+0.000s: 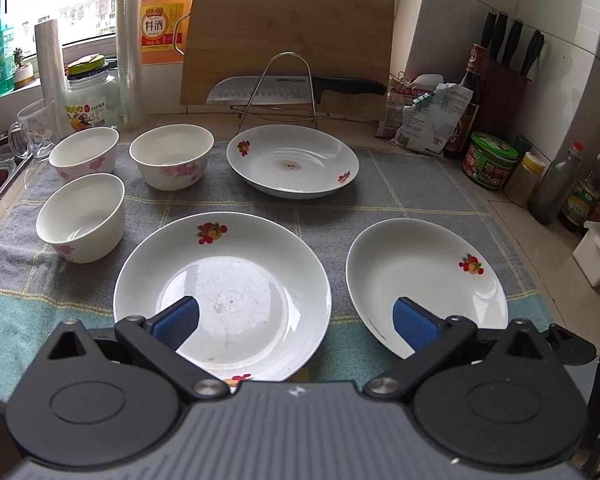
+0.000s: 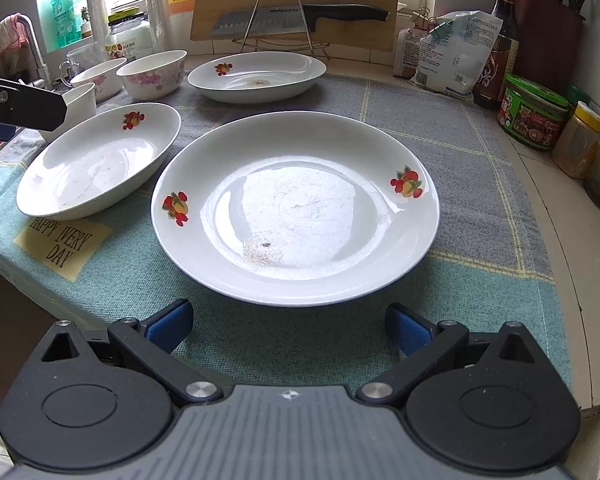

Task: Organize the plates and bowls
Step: 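Reach the left gripper to the white oval dish rim and close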

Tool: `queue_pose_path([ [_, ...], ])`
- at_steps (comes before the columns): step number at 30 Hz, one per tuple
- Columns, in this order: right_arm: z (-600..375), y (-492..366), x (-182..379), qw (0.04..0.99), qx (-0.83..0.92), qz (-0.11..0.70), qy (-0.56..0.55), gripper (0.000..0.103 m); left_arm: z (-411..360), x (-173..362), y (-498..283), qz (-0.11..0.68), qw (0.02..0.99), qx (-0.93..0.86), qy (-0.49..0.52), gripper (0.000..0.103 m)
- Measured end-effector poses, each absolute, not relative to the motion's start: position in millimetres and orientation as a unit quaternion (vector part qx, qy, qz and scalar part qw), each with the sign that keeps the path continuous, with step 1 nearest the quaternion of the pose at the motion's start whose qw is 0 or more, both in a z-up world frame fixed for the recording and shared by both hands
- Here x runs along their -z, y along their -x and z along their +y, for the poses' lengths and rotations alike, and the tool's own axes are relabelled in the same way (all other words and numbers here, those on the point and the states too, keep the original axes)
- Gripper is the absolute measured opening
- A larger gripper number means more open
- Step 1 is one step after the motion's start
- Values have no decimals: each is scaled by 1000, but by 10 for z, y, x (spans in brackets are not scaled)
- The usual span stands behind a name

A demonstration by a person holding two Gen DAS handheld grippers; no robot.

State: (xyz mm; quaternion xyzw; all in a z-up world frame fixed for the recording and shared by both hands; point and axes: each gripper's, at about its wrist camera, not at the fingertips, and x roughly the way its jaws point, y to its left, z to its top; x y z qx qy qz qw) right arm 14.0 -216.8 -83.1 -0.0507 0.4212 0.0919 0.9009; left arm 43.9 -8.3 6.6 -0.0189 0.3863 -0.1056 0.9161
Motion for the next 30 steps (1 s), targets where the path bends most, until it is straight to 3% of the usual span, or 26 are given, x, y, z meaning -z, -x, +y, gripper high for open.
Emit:
queue_pose_path([
  [23, -2203, -81, 906, 922, -116, 366, 60, 103, -317, -36, -1005, 403, 881, 242, -42, 102],
  [30, -2207, -50, 919, 924, -119, 357, 62, 103, -517, 26, -1368, 443, 844, 297, -55, 102],
])
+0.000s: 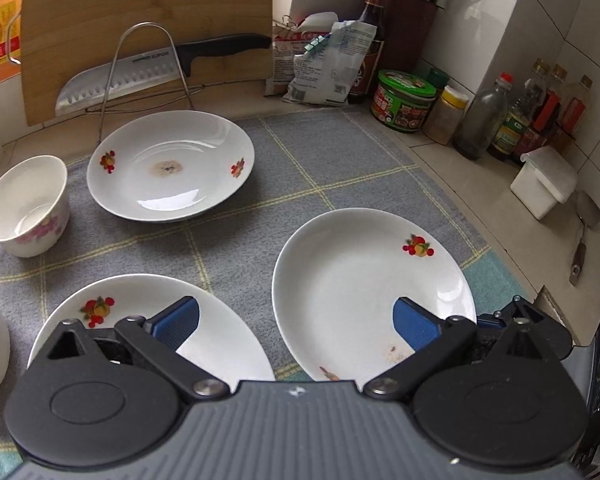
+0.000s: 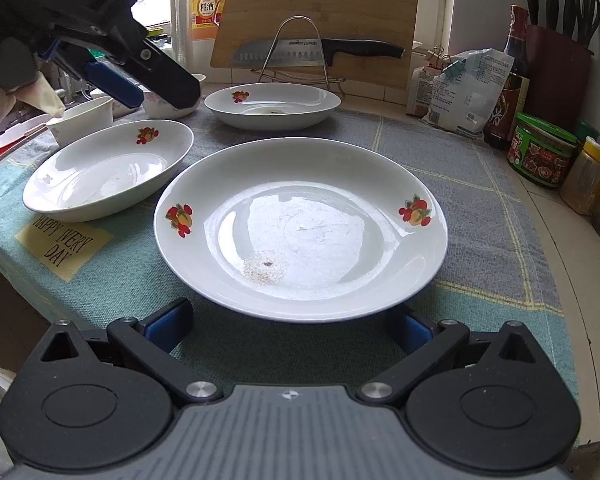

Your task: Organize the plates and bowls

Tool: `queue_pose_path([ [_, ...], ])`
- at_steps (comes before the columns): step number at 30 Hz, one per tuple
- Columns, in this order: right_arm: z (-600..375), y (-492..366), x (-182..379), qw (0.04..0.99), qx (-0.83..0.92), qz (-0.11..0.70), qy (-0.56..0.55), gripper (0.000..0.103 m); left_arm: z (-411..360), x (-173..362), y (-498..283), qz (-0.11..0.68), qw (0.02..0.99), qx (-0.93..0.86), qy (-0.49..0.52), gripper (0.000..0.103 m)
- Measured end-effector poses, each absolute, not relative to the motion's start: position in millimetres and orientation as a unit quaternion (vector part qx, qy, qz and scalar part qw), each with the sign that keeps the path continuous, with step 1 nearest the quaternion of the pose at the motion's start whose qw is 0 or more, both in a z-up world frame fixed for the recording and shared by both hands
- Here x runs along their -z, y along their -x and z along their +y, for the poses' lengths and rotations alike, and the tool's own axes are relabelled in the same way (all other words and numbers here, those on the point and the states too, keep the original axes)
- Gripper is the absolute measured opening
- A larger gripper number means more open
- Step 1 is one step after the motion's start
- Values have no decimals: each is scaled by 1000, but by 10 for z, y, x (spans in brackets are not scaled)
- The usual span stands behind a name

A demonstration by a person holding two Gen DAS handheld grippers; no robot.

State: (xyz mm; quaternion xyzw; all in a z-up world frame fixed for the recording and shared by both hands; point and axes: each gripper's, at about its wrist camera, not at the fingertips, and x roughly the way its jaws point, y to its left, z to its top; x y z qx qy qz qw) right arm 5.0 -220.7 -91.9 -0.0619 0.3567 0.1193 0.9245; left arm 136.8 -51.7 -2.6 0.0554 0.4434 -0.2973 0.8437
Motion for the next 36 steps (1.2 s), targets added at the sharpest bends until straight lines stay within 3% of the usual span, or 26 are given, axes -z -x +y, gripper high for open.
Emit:
queue_pose_path([
  [15, -2186, -7, 917, 929, -101, 353, 55, 103, -1055, 469, -1934, 495, 747, 415, -157, 102],
  [36, -2210, -60, 896, 920, -111, 371, 62, 103, -1239, 583, -2184, 542, 672, 476, -166, 102],
])
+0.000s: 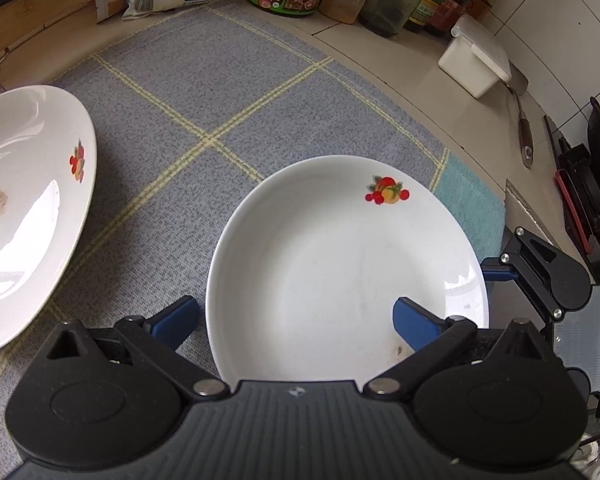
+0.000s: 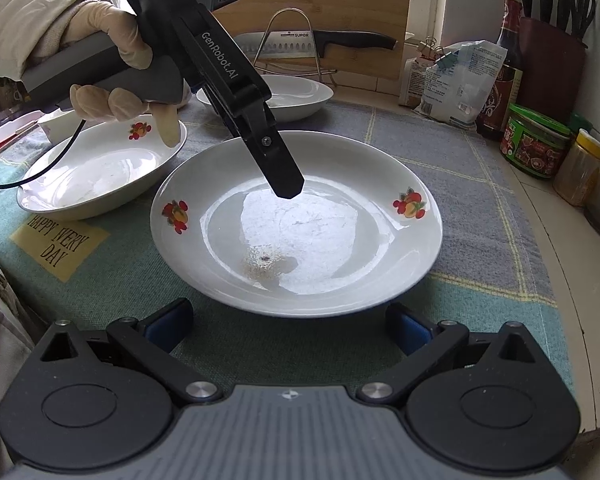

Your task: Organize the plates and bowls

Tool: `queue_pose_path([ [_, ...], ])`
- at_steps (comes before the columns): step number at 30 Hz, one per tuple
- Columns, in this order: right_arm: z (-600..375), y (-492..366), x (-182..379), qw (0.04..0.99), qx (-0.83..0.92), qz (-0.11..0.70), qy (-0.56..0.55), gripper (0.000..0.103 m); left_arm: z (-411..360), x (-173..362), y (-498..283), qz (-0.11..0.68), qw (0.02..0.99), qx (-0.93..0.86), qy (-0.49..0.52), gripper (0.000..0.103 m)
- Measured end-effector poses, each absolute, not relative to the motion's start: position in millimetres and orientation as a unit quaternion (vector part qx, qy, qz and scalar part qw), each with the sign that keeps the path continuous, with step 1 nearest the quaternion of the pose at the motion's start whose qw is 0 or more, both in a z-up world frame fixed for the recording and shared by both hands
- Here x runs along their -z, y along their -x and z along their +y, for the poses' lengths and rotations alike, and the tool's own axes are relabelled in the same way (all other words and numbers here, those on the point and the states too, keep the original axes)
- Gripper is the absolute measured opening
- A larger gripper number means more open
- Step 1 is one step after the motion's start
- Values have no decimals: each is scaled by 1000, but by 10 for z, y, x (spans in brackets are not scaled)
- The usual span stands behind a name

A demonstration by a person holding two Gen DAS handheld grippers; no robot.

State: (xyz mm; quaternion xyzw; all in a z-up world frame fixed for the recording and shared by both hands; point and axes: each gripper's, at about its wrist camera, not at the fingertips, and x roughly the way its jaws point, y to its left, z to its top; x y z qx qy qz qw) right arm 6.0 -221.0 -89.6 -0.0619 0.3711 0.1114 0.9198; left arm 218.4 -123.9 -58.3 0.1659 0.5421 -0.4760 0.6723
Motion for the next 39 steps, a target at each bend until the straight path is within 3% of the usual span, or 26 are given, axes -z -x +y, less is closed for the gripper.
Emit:
queue_pose_path([
  [39, -2279, -262, 868, 910, -146, 380, 77, 103, -1455, 558, -2350, 570, 607, 521, -186, 92],
])
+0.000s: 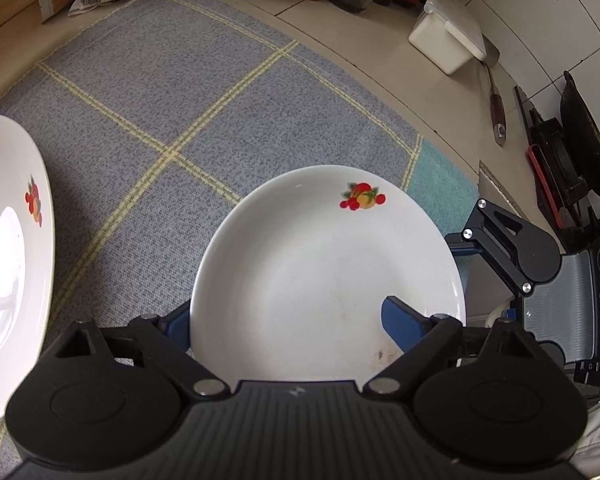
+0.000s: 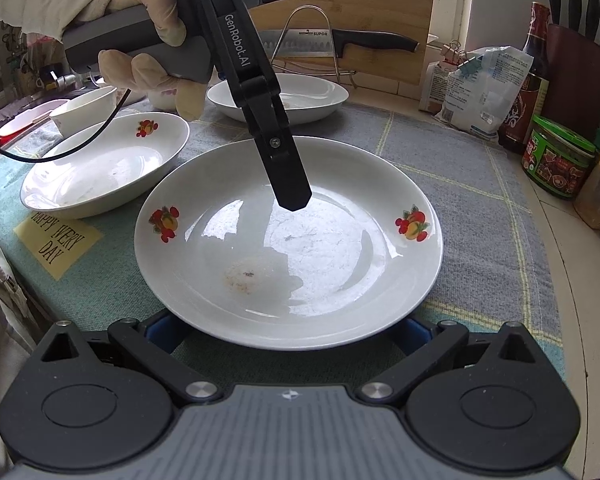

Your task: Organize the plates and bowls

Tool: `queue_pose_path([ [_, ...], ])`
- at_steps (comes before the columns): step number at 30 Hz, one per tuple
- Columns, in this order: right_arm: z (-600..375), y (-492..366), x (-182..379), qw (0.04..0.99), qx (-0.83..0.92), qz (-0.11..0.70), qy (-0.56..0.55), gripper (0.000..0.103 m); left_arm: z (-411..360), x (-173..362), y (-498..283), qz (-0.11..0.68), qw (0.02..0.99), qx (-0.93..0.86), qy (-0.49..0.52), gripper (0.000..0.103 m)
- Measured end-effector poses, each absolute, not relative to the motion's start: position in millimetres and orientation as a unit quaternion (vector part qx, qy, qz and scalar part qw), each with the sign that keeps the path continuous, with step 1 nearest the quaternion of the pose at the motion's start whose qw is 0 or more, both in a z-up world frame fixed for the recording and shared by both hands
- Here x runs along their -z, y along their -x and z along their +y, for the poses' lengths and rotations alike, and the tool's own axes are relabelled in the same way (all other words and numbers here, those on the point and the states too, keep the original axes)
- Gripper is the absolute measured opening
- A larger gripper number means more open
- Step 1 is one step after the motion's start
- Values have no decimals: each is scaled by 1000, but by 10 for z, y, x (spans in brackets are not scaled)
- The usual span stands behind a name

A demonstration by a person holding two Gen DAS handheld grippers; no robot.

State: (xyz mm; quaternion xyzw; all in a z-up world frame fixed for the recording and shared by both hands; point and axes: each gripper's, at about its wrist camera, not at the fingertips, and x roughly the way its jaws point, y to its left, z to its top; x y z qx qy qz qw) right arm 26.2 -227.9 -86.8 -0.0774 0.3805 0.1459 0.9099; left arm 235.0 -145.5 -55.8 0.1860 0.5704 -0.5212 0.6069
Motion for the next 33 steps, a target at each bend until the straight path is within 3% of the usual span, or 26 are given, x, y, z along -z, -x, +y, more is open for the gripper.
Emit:
queue_pose_path([
  [33, -2491, -491, 699, 900, -154, 397, 91, 103, -1645, 328, -2506, 549, 641, 514, -152, 91],
])
